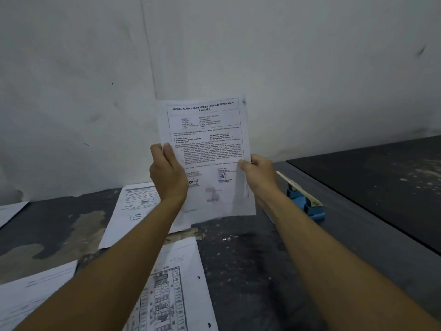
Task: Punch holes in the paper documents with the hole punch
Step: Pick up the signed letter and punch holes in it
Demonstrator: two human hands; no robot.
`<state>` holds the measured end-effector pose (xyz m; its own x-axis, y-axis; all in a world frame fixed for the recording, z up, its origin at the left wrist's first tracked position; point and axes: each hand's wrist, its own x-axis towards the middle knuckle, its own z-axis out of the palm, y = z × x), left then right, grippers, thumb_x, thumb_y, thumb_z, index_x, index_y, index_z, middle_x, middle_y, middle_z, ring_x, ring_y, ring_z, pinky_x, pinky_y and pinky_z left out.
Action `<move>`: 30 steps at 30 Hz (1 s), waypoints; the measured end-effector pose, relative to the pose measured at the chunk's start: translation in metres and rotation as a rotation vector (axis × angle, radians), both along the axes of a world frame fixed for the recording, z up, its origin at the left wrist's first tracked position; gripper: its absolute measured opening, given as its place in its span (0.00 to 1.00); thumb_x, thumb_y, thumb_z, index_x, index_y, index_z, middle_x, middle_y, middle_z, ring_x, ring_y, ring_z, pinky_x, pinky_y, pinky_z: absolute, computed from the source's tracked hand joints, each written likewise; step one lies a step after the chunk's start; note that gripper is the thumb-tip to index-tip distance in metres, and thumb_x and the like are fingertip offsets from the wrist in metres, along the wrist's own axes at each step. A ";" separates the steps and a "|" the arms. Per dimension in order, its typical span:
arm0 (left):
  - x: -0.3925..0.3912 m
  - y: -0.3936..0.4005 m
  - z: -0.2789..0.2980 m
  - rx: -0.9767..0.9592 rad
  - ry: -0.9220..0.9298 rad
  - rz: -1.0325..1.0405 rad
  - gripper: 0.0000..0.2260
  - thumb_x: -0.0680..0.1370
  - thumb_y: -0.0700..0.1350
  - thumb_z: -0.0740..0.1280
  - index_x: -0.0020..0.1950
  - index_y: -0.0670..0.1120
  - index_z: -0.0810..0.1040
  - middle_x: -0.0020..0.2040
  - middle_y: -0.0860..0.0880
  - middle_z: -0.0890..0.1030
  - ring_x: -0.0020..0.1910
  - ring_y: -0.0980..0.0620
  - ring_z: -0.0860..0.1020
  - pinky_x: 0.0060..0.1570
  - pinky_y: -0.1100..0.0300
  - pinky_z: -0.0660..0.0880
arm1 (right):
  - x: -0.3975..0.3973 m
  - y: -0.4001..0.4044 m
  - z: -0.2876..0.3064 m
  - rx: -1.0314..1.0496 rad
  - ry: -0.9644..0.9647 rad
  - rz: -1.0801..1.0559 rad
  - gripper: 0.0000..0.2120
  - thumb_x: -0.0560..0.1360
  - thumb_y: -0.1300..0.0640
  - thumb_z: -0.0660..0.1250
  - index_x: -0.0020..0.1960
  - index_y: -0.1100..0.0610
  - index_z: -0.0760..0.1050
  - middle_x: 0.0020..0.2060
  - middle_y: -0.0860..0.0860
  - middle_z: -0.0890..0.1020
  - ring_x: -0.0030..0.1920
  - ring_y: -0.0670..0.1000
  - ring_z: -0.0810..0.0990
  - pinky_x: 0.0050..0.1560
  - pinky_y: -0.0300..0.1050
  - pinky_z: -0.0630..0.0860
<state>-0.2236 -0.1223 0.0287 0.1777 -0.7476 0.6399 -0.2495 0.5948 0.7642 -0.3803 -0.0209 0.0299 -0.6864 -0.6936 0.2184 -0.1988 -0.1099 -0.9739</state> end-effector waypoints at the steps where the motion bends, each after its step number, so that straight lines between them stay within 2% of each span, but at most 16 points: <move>1: 0.001 0.000 0.002 -0.014 -0.004 -0.003 0.16 0.85 0.54 0.51 0.56 0.41 0.68 0.46 0.51 0.78 0.35 0.58 0.77 0.34 0.62 0.77 | 0.002 -0.001 0.001 -0.008 0.008 0.002 0.07 0.79 0.59 0.66 0.50 0.58 0.82 0.46 0.52 0.86 0.48 0.53 0.84 0.49 0.51 0.82; 3: 0.001 0.002 0.005 -0.047 -0.004 -0.001 0.17 0.85 0.54 0.51 0.56 0.40 0.68 0.46 0.51 0.78 0.34 0.59 0.77 0.33 0.64 0.76 | 0.006 -0.004 0.004 -0.036 0.012 -0.010 0.07 0.80 0.59 0.65 0.49 0.55 0.82 0.45 0.51 0.86 0.49 0.55 0.85 0.51 0.52 0.83; 7: -0.005 0.009 0.009 -0.106 0.010 -0.001 0.18 0.84 0.55 0.51 0.56 0.40 0.68 0.47 0.54 0.78 0.34 0.60 0.77 0.33 0.66 0.76 | 0.013 -0.012 0.001 -0.113 0.016 -0.059 0.07 0.79 0.60 0.65 0.48 0.58 0.82 0.45 0.56 0.85 0.48 0.59 0.84 0.51 0.58 0.82; 10: -0.007 0.009 -0.007 -0.072 0.009 0.003 0.17 0.85 0.54 0.51 0.57 0.41 0.69 0.45 0.53 0.78 0.34 0.57 0.77 0.32 0.65 0.76 | 0.017 -0.010 -0.019 -0.076 0.028 -0.098 0.08 0.81 0.58 0.63 0.51 0.60 0.80 0.46 0.57 0.84 0.44 0.55 0.83 0.44 0.50 0.80; 13: -0.006 0.011 -0.032 -0.015 -0.021 0.014 0.15 0.85 0.52 0.51 0.57 0.41 0.69 0.42 0.54 0.76 0.34 0.53 0.77 0.32 0.61 0.78 | 0.019 -0.006 -0.045 0.021 0.030 -0.068 0.09 0.83 0.56 0.60 0.53 0.54 0.79 0.45 0.49 0.83 0.48 0.51 0.82 0.41 0.42 0.77; 15: -0.005 0.009 -0.033 -0.032 -0.014 0.014 0.15 0.86 0.51 0.52 0.56 0.40 0.69 0.42 0.53 0.76 0.34 0.52 0.77 0.31 0.63 0.76 | 0.017 -0.007 -0.043 -0.001 0.050 -0.084 0.10 0.83 0.56 0.60 0.50 0.54 0.79 0.42 0.49 0.83 0.43 0.48 0.80 0.39 0.41 0.75; 18: -0.003 0.004 -0.015 -0.070 0.006 -0.001 0.16 0.85 0.52 0.51 0.56 0.39 0.69 0.46 0.52 0.78 0.34 0.56 0.77 0.31 0.67 0.74 | 0.015 -0.008 -0.023 -0.056 0.106 -0.113 0.11 0.83 0.57 0.60 0.43 0.59 0.75 0.34 0.51 0.76 0.32 0.46 0.71 0.33 0.40 0.68; 20: -0.003 0.000 -0.006 -0.078 0.034 -0.015 0.17 0.85 0.52 0.50 0.56 0.40 0.69 0.47 0.52 0.79 0.35 0.59 0.77 0.32 0.68 0.75 | 0.015 -0.010 -0.019 -0.064 0.082 -0.097 0.12 0.83 0.56 0.61 0.45 0.62 0.75 0.37 0.53 0.79 0.35 0.50 0.76 0.37 0.45 0.74; 21: -0.003 -0.001 -0.004 -0.077 0.041 -0.014 0.16 0.85 0.53 0.50 0.56 0.40 0.69 0.46 0.52 0.79 0.35 0.60 0.77 0.32 0.68 0.74 | 0.015 -0.010 -0.023 -0.046 0.056 -0.080 0.11 0.82 0.55 0.61 0.47 0.60 0.77 0.41 0.53 0.82 0.40 0.52 0.81 0.43 0.49 0.79; 23: -0.004 -0.003 -0.009 -0.070 0.039 -0.003 0.16 0.86 0.52 0.51 0.56 0.41 0.69 0.43 0.52 0.78 0.33 0.60 0.76 0.31 0.67 0.72 | 0.018 -0.007 -0.035 -0.004 0.021 -0.044 0.08 0.82 0.54 0.62 0.49 0.53 0.79 0.44 0.49 0.84 0.48 0.52 0.83 0.52 0.54 0.81; 26: -0.002 -0.002 -0.019 -0.068 0.032 -0.004 0.15 0.86 0.52 0.51 0.54 0.41 0.70 0.40 0.53 0.76 0.33 0.58 0.75 0.29 0.65 0.71 | 0.018 0.000 -0.044 0.010 0.051 -0.048 0.09 0.83 0.55 0.61 0.50 0.54 0.80 0.44 0.47 0.84 0.49 0.51 0.83 0.52 0.53 0.81; 30: -0.002 -0.003 -0.010 -0.061 0.010 -0.021 0.16 0.86 0.53 0.51 0.54 0.41 0.69 0.43 0.53 0.78 0.34 0.60 0.76 0.31 0.66 0.74 | 0.011 0.002 -0.031 -0.051 0.055 -0.060 0.08 0.82 0.56 0.62 0.47 0.52 0.79 0.45 0.51 0.85 0.50 0.54 0.83 0.53 0.54 0.81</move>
